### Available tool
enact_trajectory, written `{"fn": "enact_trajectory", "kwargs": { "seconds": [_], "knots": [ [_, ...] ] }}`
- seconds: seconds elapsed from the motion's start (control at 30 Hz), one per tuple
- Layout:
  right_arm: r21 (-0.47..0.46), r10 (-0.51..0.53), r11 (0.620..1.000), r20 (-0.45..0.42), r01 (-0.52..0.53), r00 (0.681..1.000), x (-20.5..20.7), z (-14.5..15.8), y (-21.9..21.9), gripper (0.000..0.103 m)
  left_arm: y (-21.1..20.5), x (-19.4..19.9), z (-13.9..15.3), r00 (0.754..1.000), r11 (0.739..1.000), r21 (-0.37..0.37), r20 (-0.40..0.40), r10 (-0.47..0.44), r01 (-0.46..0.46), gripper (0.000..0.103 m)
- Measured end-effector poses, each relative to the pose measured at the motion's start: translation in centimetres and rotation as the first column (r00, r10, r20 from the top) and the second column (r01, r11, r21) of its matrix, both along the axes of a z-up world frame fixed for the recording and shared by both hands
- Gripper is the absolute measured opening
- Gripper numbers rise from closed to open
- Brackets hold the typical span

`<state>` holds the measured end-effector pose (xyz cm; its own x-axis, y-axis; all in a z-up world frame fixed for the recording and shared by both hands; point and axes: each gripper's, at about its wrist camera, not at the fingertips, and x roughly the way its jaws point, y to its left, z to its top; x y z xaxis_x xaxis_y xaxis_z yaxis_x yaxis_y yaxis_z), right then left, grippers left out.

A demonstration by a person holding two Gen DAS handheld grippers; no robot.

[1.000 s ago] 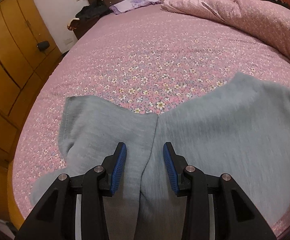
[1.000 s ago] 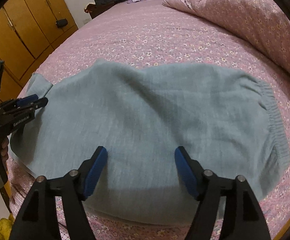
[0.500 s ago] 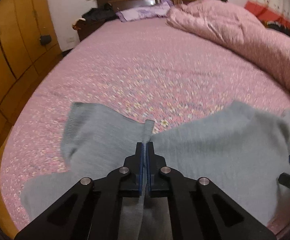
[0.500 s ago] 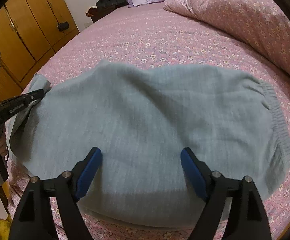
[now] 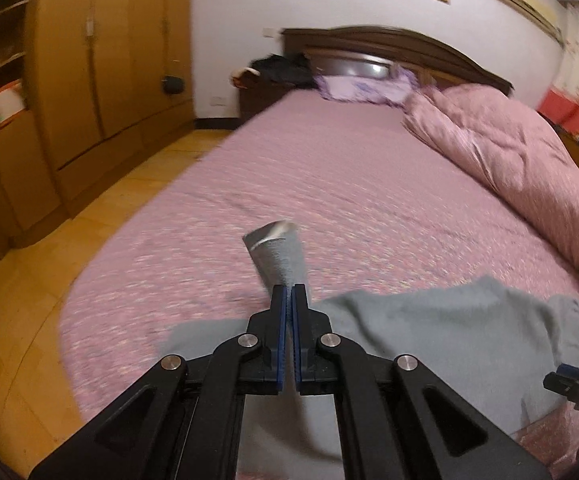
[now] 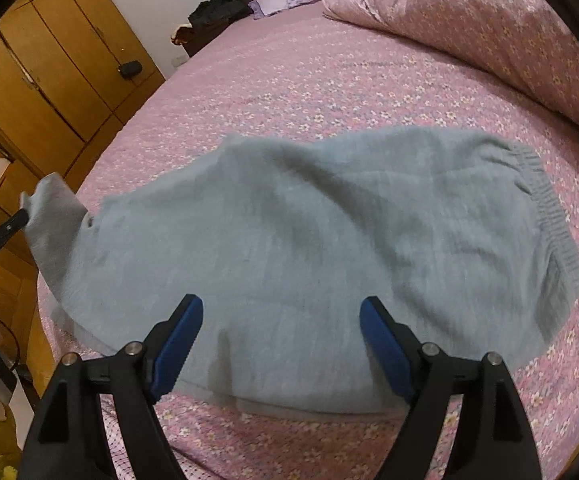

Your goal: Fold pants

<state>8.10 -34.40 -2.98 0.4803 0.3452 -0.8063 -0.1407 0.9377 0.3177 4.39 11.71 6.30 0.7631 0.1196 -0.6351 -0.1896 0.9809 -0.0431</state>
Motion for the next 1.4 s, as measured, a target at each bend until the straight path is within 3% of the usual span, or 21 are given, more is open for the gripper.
{"fn": "enact_trajectory", "kwargs": {
  "seconds": [0.23, 0.57, 0.7, 0.9, 1.07, 1.4],
  "knots": [
    [-0.014, 0.035, 0.999, 0.024, -0.034, 0.999, -1.2, 0.9, 1.5, 0.085, 4.0, -3.5, -0.2, 0.995, 0.994, -0.043, 0.005, 0.1, -0.1, 0.0],
    [-0.03, 0.07, 0.997, 0.01, -0.07, 0.997, -2.7, 1.1, 2.6, 0.085, 7.9, -5.9, -6.0, 0.977, 0.974, -0.129, -0.128, 0.168, -0.184, 0.0],
    [0.083, 0.065, 0.995, -0.067, -0.059, 0.996, -2.7, 0.4, 2.2, 0.084, 8.3, -5.9, -8.6, 0.968, 0.97, -0.15, -0.187, 0.165, -0.194, 0.0],
    [0.256, 0.063, 0.967, -0.205, -0.009, 0.977, -2.4, -1.7, 1.4, 0.078, 8.3, -5.7, -9.9, 0.965, 0.971, -0.146, -0.208, 0.159, -0.191, 0.0],
    [0.317, 0.018, 0.945, -0.29, 0.079, 0.957, -2.1, -3.5, 0.5, 0.072, 8.3, -5.8, -10.3, 0.965, 0.97, -0.155, -0.212, 0.153, -0.188, 0.0],
    [0.336, 0.018, 0.937, -0.325, 0.098, 0.945, -2.6, -4.7, 1.4, 0.066, 8.4, -5.6, -10.5, 0.965, 0.97, -0.158, -0.215, 0.151, -0.187, 0.0]
  ]
}}
